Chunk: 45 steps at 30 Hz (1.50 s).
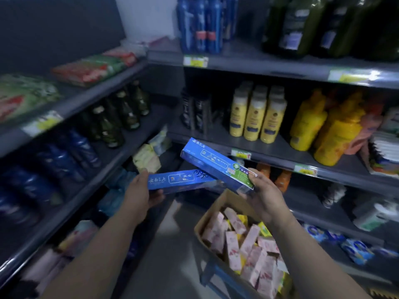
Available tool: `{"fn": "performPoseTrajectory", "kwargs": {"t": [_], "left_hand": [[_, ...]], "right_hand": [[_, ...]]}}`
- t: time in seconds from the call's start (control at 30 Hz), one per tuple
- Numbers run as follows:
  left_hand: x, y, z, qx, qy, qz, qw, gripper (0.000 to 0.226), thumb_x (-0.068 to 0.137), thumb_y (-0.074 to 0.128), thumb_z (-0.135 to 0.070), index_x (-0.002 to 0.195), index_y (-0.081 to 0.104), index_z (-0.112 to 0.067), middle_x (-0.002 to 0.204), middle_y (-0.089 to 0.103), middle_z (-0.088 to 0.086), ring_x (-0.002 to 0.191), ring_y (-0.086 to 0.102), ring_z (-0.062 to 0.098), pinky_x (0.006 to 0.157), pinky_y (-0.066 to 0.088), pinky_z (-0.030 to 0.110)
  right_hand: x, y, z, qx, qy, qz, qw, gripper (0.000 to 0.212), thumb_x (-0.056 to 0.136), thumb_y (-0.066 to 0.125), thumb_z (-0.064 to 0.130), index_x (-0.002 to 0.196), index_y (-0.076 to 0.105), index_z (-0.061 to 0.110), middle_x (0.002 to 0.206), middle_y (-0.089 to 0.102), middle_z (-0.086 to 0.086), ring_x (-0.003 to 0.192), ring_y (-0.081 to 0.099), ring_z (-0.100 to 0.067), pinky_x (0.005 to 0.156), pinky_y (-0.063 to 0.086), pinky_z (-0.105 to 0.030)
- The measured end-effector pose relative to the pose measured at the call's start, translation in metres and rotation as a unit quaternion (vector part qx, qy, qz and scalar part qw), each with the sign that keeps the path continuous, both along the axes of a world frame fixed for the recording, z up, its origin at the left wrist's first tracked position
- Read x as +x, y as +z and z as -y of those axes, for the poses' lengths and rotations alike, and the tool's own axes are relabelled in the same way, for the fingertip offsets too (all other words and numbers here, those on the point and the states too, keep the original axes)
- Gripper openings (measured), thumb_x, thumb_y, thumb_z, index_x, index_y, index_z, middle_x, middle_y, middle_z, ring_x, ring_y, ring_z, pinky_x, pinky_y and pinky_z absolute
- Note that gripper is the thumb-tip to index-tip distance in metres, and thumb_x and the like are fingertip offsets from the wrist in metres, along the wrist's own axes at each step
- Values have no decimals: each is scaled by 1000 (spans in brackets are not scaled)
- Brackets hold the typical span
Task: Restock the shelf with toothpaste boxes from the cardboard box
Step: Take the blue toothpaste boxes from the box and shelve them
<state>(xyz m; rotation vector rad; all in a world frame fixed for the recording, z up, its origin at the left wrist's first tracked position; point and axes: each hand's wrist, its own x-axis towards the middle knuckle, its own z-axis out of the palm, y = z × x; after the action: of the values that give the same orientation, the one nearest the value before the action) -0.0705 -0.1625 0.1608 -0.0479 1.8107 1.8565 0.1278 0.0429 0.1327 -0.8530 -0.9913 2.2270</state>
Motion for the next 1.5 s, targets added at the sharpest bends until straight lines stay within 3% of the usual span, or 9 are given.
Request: {"fn": "performPoseTrajectory", "kwargs": {"t": [0.27,0.37,0.53,0.6,0.7,0.87,1.0,1.17,1.5], "left_hand": [[-69,83,136,102,39,-30,994,31,97,50,-38,105,59,-10,76,61,9,52,62,12,51,56,25],[-83,113,186,124,45,-58,990,4,95,54,-16,94,56,-12,78,61,8,54,63,12,55,57,25],[-94,155,261,183,110,-68,975,13,94,47,0,86,49,-9,69,59,8,57,63,17,56,58,26],[-97,169,288,203,133,-91,966,20,96,48,-2,78,50,-11,61,60,4,65,59,17,57,58,25],[-99,183,329,217,175,-111,954,3,96,53,-7,94,54,-10,83,57,5,72,60,17,58,58,25],[-101,187,397,211,311,-135,917,41,95,57,-13,133,44,-7,95,48,6,78,60,18,60,60,27],[-101,190,448,180,410,-172,878,19,95,58,-24,102,52,-6,84,45,7,69,58,20,50,56,24],[-100,198,492,132,524,-209,815,35,94,56,-43,106,49,-11,92,55,6,61,57,20,44,54,24],[-112,206,487,78,601,-198,770,40,95,45,-56,80,47,-19,74,52,1,54,45,13,37,44,17]], "right_hand": [[-118,80,83,41,93,-86,991,15,93,51,8,95,63,17,91,73,-1,77,71,-15,68,60,-33],[-156,111,116,62,127,-121,982,15,92,51,9,96,63,17,92,72,-2,78,70,-17,70,60,-34],[-214,151,173,93,198,-174,960,18,92,51,11,105,61,18,101,70,-3,85,68,-17,71,58,-31],[-234,165,197,97,224,-194,950,21,92,50,11,110,59,16,103,69,-4,84,69,-16,72,59,-31],[-260,180,233,101,264,-225,932,29,92,50,11,121,54,11,112,65,-9,89,68,-19,77,58,-32],[-295,194,284,104,320,-229,914,39,91,52,10,130,51,7,120,62,-12,94,65,-20,80,59,-37],[-319,200,312,118,349,-217,904,29,92,52,7,121,57,9,105,69,-7,84,69,-16,78,58,-33],[-356,198,328,145,383,-178,895,19,93,50,3,99,62,16,86,74,3,73,69,-11,60,57,-25],[-434,183,362,300,446,-123,834,27,88,59,-4,95,68,20,102,62,-6,99,53,-21,85,42,-33]]}}
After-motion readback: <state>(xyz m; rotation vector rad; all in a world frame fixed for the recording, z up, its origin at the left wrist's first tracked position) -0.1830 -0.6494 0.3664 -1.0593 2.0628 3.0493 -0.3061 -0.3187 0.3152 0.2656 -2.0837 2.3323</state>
